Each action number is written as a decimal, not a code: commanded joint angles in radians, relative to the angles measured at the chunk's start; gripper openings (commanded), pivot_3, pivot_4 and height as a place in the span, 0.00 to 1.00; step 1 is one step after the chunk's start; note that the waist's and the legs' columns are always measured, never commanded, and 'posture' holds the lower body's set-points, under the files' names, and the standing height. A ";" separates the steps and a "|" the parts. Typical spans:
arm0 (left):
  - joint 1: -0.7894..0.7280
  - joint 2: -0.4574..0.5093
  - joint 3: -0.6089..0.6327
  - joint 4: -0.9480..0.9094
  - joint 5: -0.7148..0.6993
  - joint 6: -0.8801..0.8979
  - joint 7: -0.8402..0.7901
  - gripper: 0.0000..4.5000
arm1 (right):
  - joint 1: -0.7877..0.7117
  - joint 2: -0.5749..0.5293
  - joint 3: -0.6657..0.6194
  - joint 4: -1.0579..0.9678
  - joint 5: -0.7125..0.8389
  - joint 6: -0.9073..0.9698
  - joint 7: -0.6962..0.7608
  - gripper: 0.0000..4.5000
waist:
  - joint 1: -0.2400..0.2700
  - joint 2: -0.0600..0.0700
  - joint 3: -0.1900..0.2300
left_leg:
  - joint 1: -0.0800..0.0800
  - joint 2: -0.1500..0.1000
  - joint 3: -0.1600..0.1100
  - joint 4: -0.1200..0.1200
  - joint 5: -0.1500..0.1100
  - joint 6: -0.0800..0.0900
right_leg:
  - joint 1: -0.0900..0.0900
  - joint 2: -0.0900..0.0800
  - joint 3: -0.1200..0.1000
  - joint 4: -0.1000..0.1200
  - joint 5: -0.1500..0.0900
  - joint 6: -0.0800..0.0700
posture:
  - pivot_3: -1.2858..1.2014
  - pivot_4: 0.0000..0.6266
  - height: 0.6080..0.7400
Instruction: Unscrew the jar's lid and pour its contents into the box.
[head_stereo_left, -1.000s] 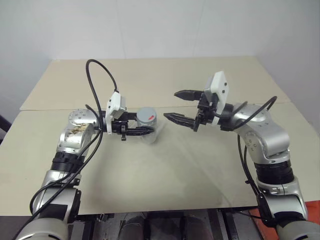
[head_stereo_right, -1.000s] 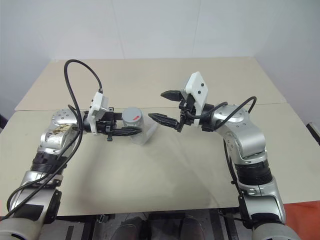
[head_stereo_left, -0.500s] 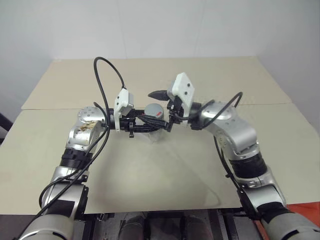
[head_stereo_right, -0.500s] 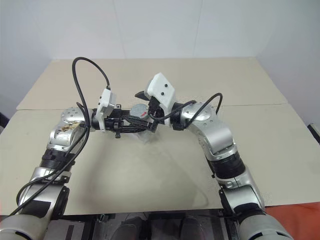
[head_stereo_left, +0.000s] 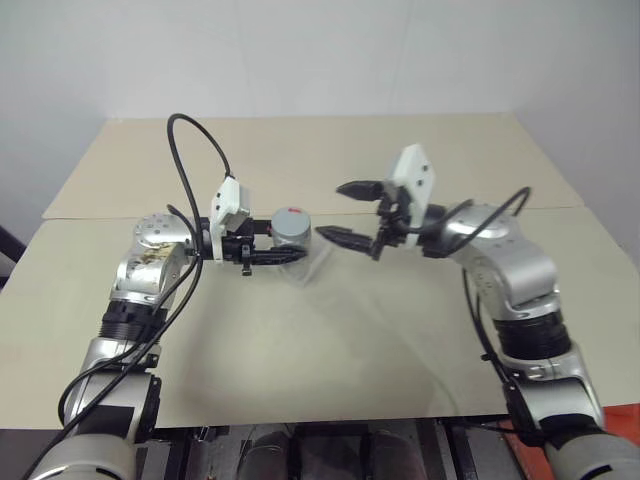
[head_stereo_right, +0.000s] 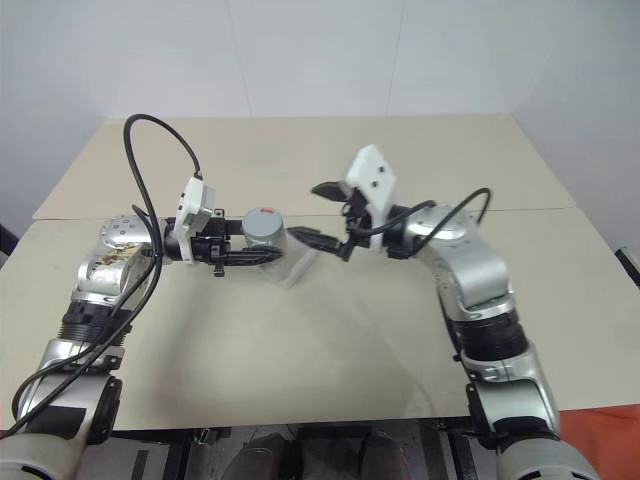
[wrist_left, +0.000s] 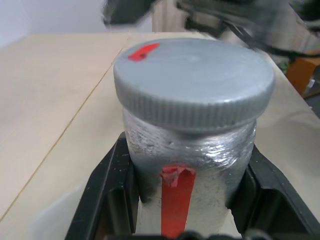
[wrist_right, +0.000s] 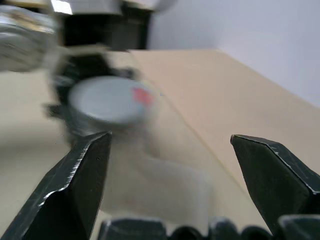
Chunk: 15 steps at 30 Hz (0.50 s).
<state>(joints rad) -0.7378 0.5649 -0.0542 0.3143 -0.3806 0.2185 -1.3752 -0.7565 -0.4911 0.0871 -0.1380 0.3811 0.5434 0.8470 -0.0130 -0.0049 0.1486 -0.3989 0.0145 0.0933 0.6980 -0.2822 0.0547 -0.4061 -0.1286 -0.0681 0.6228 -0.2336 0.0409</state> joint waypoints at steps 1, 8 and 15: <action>-0.009 0.009 0.021 -0.044 -0.019 -0.006 -0.006 0.44 | 0.013 -0.010 -0.044 -0.057 0.044 -0.027 0.025 0.99 | 0.000 0.000 0.000 | 0.000 0.000 0.000 0.000 0.000 0.000 | 0.000 0.000 0.000 0.000 0.000 0.000 | 0.52 0.24 1.00; -0.031 -0.011 0.016 -0.020 -0.006 -0.009 0.023 0.44 | 0.034 -0.003 -0.041 -0.145 0.109 0.003 0.062 0.99 | -0.001 0.000 0.000 | 0.000 0.000 0.000 0.000 0.000 0.000 | 0.000 0.000 0.000 0.000 0.000 0.000 | 0.52 0.24 1.00; -0.060 -0.054 0.001 0.003 0.006 -0.021 0.038 0.44 | -0.031 0.092 0.067 -0.132 0.053 0.014 -0.008 0.99 | -0.001 0.000 0.000 | 0.000 0.000 0.000 0.000 0.000 0.000 | 0.000 0.000 0.000 0.000 0.000 0.000 | 0.52 0.24 1.00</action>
<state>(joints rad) -0.7718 0.5082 -0.0625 0.3263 -0.3738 0.2173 -1.3418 -0.7617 -0.4075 0.1384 -0.2641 0.4559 0.5671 0.8633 -0.0145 -0.0049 0.1486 -0.3987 0.0143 0.0935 0.6982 -0.2822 0.0548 -0.4061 -0.1286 -0.0677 0.6231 -0.2335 0.0409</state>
